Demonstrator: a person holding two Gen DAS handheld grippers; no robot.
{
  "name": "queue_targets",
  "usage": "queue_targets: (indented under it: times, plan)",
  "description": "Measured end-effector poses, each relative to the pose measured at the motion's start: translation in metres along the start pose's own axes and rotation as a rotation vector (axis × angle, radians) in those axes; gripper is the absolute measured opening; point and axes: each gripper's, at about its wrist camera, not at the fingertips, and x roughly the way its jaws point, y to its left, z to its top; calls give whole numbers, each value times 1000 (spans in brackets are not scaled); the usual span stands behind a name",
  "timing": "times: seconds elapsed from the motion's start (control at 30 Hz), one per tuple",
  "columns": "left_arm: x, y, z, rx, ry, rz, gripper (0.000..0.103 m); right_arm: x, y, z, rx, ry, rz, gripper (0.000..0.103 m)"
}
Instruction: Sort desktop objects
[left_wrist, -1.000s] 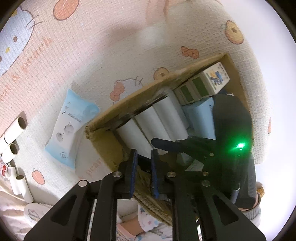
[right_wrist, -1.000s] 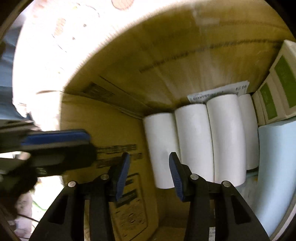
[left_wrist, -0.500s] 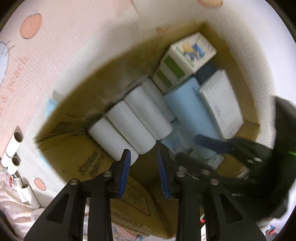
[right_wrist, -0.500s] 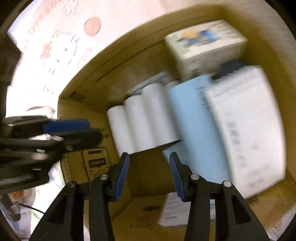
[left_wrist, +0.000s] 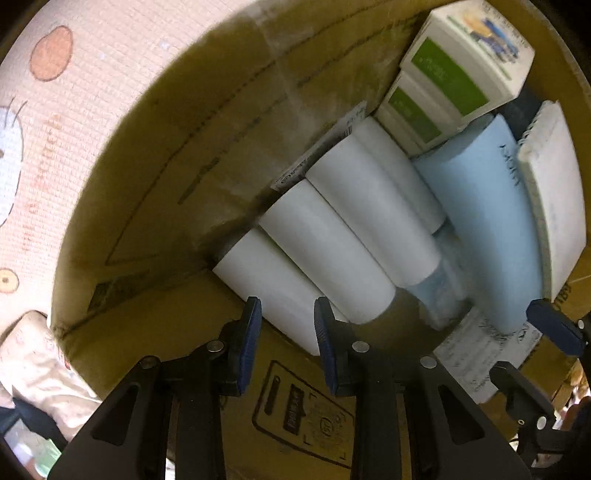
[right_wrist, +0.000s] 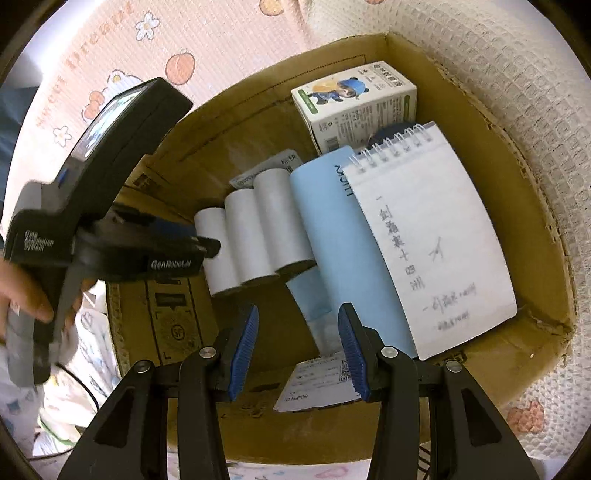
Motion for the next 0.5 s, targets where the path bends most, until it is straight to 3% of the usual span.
queue_targets:
  times: [0.13, 0.5]
  plan:
    - [8, 3, 1, -6, -2, -39, 33, 2, 4, -1, -17, -24, -26, 42]
    - [-22, 4, -17, -15, -128, -25, 33, -2, 2, -3, -3, -30, 1, 42]
